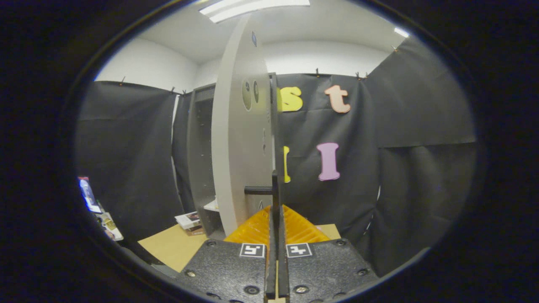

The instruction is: Open the shoe cabinet door, grab the shoes and put them into the shoe cabinet, then close the shoe cabinet door.

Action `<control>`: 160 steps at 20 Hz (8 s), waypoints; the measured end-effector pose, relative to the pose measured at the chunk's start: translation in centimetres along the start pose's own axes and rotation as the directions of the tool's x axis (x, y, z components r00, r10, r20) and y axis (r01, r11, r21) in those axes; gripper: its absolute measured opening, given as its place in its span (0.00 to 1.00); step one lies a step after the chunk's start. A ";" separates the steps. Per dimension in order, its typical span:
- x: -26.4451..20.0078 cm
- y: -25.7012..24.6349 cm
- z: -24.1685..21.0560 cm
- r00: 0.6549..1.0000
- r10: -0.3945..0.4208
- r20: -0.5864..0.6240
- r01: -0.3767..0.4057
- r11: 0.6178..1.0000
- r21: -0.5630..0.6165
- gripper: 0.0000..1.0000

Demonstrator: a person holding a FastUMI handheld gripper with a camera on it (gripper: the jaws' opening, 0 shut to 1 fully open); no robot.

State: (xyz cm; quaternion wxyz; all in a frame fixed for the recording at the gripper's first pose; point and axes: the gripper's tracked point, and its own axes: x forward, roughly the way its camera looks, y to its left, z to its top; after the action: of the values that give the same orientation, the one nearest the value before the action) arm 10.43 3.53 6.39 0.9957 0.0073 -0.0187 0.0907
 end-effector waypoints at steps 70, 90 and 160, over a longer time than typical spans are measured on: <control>18.7 21.8 -52.1 0.854 -0.127 -0.505 0.215 0.969 0.120 0.37; 12.1 22.1 -38.0 0.970 -0.114 -0.213 0.117 0.993 -0.001 0.06; 33.8 17.7 -7.5 0.987 -0.132 -0.087 0.110 0.970 -0.218 0.99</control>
State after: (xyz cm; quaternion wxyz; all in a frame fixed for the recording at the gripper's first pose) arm 40.70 27.17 0.44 0.9941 -0.1026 0.0227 0.0275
